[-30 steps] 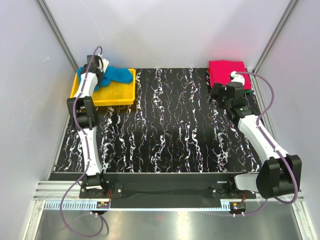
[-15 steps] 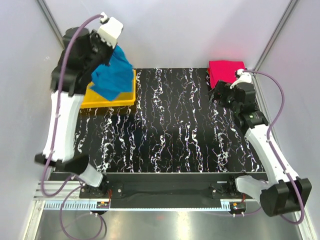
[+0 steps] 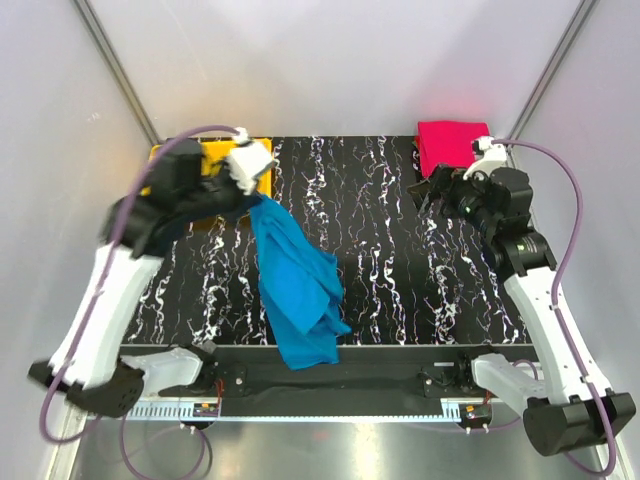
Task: Fold and stack the t-shirts
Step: Move the tshirt to the center of the board, then flatten the tshirt out
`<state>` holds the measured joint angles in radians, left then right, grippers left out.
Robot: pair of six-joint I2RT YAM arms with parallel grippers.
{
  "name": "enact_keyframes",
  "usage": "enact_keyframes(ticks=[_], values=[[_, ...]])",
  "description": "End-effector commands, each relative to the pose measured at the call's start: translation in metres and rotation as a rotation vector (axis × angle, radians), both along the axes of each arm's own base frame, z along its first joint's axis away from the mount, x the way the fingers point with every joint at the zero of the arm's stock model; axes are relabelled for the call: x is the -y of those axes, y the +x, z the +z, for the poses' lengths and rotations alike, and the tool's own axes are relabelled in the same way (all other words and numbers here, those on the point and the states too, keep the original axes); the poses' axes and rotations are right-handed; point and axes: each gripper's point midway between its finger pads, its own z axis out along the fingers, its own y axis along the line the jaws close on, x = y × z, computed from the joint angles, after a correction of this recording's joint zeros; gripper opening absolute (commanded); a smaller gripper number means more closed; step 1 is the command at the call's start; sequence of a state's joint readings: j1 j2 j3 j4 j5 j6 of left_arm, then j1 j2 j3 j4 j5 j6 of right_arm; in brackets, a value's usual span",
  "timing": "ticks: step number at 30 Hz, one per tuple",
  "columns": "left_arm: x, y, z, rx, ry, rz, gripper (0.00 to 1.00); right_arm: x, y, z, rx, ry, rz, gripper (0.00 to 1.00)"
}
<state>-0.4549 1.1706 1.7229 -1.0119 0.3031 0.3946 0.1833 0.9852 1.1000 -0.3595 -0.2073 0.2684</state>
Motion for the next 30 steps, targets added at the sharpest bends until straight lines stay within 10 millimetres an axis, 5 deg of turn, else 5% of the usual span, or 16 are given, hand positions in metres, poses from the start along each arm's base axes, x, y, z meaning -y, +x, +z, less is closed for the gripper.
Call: enact_keyframes(ticks=[1,2,7,11,12,14,17,23,24,30], values=[[0.015,0.046,-0.071,-0.105,0.075,0.028,0.00,-0.015,0.000,-0.016,-0.075,0.021,0.073,0.98],[0.016,0.057,-0.098,-0.149,0.118,0.037,0.00,-0.017,0.001,-0.022,-0.099,0.027,0.078,0.94],[0.004,0.109,-0.132,-0.155,0.171,0.118,0.00,-0.061,0.006,-0.072,-0.249,0.058,0.224,0.78],[-0.011,0.116,-0.153,-0.192,0.173,0.123,0.00,-0.096,0.007,-0.130,-0.400,0.007,0.308,0.62],[-0.012,0.114,-0.156,-0.199,0.173,0.117,0.00,-0.107,0.007,-0.154,-0.462,-0.006,0.338,0.62],[-0.014,0.106,-0.168,-0.221,0.179,0.107,0.00,-0.137,-0.005,-0.167,-0.500,-0.024,0.439,0.64],[-0.015,0.099,-0.177,-0.230,0.167,0.105,0.00,-0.172,-0.017,-0.193,-0.534,-0.036,0.561,0.87],[-0.018,0.094,-0.163,-0.217,0.124,0.110,0.00,-0.206,-0.026,-0.218,-0.605,0.063,0.702,0.88],[-0.018,0.093,-0.161,-0.215,0.122,0.111,0.00,-0.206,-0.025,-0.235,-0.639,0.035,0.690,0.88],[-0.023,0.090,-0.150,-0.203,0.103,0.114,0.00,-0.224,-0.021,-0.249,-0.696,0.069,0.746,0.75]])
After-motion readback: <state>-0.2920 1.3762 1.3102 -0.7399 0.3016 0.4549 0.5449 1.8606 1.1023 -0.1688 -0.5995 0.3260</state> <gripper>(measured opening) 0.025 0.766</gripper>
